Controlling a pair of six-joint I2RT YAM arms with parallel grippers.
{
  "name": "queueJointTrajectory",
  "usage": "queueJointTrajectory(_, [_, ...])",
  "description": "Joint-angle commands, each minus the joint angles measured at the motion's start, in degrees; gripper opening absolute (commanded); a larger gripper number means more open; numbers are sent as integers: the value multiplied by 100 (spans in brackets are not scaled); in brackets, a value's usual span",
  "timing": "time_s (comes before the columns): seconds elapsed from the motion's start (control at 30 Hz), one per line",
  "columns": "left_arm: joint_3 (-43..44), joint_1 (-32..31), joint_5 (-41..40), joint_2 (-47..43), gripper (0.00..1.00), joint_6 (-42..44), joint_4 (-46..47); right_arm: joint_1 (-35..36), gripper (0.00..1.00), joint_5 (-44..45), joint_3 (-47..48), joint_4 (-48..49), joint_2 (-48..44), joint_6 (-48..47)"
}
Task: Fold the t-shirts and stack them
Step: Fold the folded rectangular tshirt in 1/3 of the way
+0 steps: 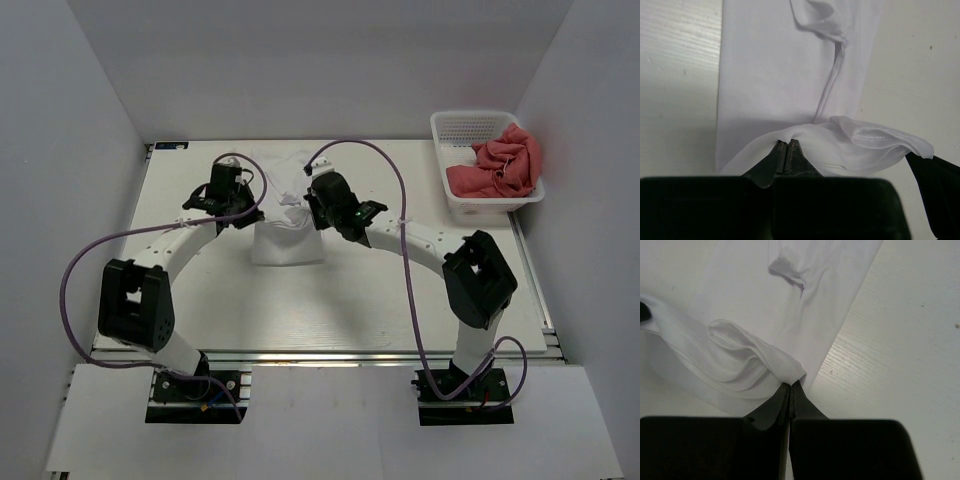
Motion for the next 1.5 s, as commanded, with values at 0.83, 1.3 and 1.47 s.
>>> queueJointTrajectory(0.83, [2478,489,-150,2550,0,241,-207,-1077,1,-1035,2571,-352,2335,-156])
queueJointTrajectory(1.3, [1831,727,158,1656,100,452,-5,-1200,90,-2203,2216,-475,1652,-596])
queueJointTrajectory(1.47, [890,613,17,673,100,583,-75,-1192,90,-3196,1176,157,1008,-559])
